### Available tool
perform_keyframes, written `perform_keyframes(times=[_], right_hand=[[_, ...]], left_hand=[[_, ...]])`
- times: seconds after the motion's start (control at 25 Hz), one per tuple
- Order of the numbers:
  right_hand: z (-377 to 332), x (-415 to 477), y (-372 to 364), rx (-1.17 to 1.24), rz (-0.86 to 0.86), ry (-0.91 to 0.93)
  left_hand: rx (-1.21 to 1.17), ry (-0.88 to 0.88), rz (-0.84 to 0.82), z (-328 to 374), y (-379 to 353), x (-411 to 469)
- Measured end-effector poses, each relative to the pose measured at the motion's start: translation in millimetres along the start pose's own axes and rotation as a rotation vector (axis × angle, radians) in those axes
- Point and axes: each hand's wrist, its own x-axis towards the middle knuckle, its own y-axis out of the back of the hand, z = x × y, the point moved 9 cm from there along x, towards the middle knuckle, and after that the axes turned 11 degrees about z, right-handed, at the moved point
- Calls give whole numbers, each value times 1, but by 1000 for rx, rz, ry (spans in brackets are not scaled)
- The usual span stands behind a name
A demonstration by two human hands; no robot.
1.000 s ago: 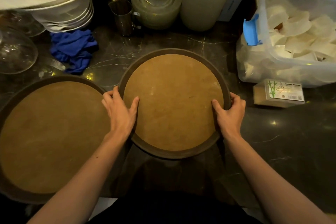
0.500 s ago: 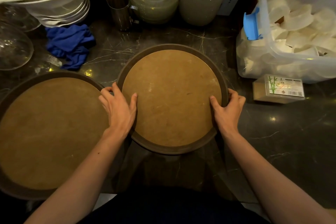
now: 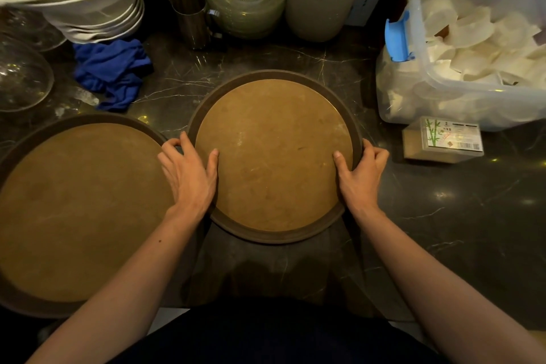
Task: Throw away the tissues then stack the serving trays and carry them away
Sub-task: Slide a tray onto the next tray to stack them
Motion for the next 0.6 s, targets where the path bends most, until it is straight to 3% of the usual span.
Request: perform_keyframes(times=[0.28, 0.48, 0.6], right_hand=[[-13, -5, 7, -182, -21, 144], [-31, -27, 14, -386, -63, 422], [-49, -47, 10, -323, -152, 554]], left_hand=[[-1, -54, -111, 2, 4, -20], [-68, -117, -194, 0, 14, -50], [-73, -124, -182, -5, 28, -71]])
